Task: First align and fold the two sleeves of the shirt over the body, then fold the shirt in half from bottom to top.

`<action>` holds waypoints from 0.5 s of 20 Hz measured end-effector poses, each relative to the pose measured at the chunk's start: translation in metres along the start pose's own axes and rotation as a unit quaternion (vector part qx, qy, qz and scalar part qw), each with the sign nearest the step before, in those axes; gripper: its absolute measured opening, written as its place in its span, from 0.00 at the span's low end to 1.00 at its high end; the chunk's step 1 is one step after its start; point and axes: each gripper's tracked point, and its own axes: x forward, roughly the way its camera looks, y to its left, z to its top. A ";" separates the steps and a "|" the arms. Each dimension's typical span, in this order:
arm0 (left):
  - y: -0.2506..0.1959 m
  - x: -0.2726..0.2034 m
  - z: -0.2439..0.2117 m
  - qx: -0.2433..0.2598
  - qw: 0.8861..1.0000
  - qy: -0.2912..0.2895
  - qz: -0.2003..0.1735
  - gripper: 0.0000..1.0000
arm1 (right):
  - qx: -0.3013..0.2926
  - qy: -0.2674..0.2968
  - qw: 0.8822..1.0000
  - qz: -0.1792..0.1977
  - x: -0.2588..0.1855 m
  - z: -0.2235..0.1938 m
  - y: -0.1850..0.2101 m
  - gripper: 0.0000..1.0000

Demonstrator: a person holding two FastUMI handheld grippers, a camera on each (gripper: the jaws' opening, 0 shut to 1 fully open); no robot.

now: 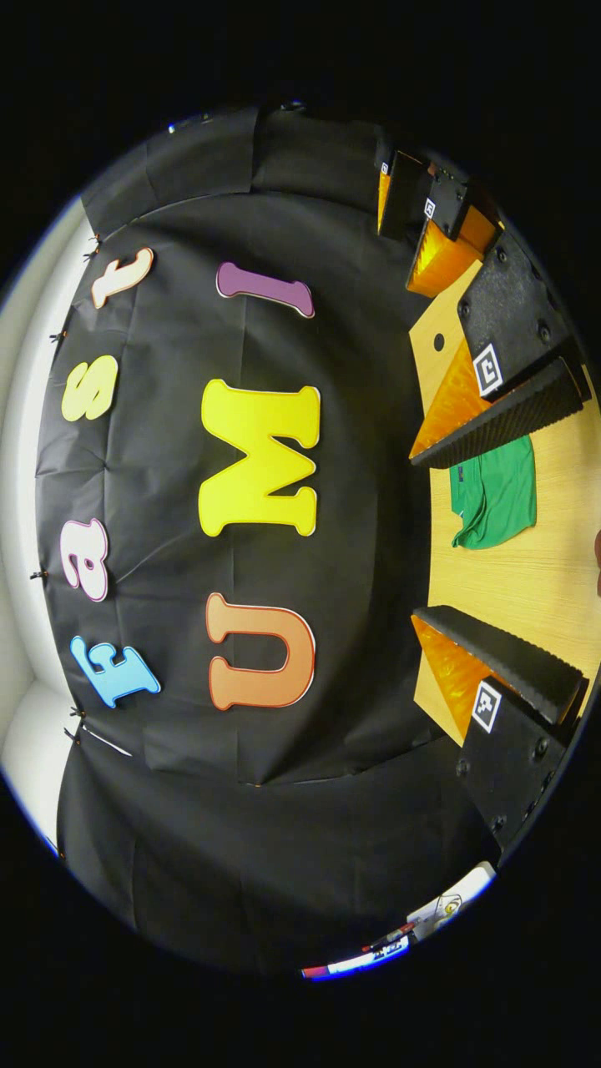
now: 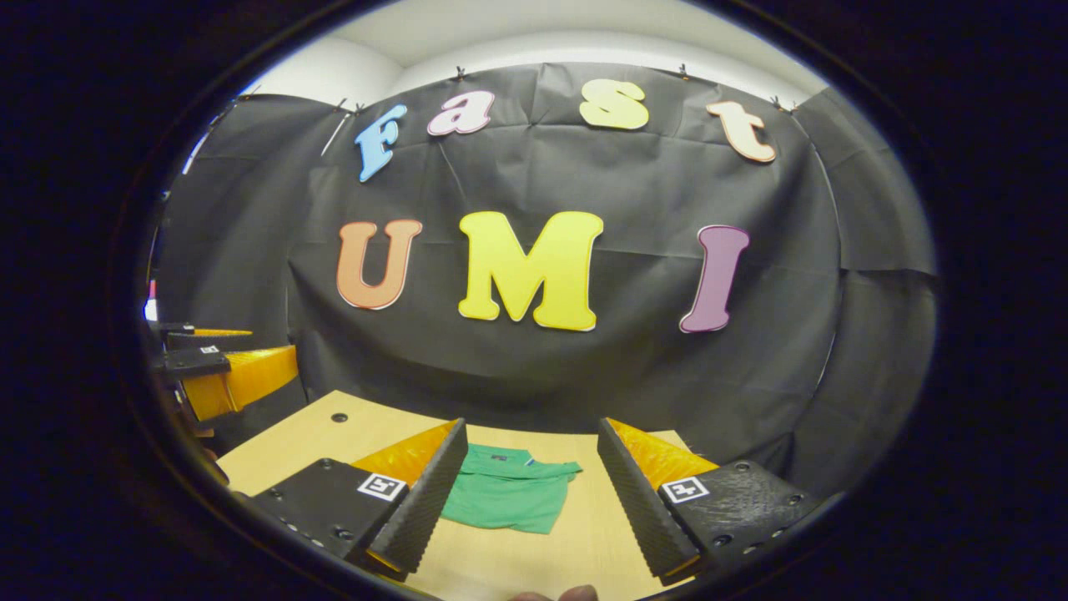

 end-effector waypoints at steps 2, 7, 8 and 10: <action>-0.001 -0.001 0.001 0.000 1.000 -0.003 -0.002 1.00 | 0.001 -0.005 1.000 -0.005 0.000 0.003 -0.004 0.96; 0.000 -0.006 0.004 -0.004 1.000 -0.007 0.002 1.00 | 0.013 -0.007 1.000 -0.018 -0.004 0.010 -0.015 0.95; 0.000 -0.007 0.004 -0.004 1.000 -0.006 0.004 1.00 | 0.014 -0.008 1.000 -0.019 -0.005 0.011 -0.016 0.94; 0.001 -0.008 0.004 -0.006 1.000 -0.008 0.005 1.00 | 0.014 -0.007 1.000 -0.021 -0.007 0.010 -0.019 0.94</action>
